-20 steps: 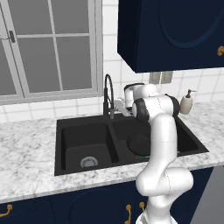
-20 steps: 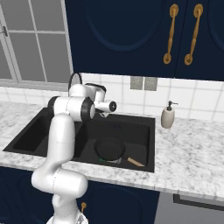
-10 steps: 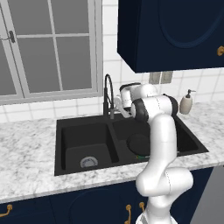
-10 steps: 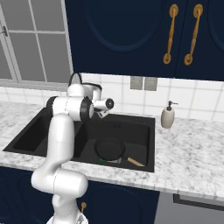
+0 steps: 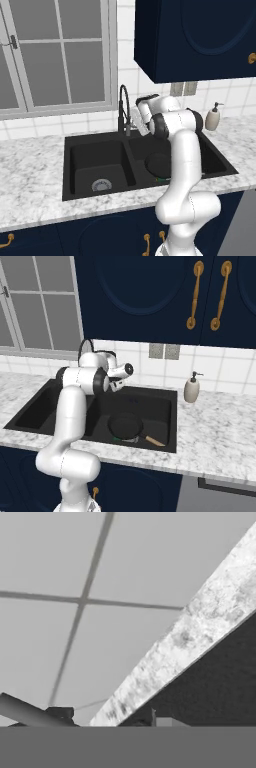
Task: Pick the pan and sponge and place them into the sink. Then turn on the water.
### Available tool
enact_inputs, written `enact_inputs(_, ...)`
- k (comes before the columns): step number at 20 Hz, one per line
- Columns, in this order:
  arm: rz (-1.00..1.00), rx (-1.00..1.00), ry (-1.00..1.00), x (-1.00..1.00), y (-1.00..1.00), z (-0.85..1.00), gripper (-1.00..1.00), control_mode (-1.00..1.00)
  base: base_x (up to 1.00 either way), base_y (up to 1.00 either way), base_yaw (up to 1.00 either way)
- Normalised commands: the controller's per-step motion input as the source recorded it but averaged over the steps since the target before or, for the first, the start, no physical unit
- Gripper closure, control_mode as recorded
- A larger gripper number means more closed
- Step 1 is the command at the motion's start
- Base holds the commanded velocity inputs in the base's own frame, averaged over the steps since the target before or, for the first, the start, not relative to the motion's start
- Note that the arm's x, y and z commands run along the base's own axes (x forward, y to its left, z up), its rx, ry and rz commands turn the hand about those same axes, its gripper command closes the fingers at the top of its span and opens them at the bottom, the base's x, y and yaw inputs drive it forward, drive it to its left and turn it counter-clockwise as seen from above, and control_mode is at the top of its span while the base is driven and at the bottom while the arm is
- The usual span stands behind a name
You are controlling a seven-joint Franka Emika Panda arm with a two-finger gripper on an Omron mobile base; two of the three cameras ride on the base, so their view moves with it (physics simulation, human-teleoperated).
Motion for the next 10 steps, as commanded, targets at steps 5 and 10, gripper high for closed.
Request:
enact_inputs(5,-0.05,0.10,0.23,0.01,-0.18,-0.29,1.00,-1.00,0.00,0.00,0.00)
enact_inputs(10,-0.07,0.05,0.20,0.00,-0.17,-0.32,1.00,-1.00,0.00,0.00,0.00)
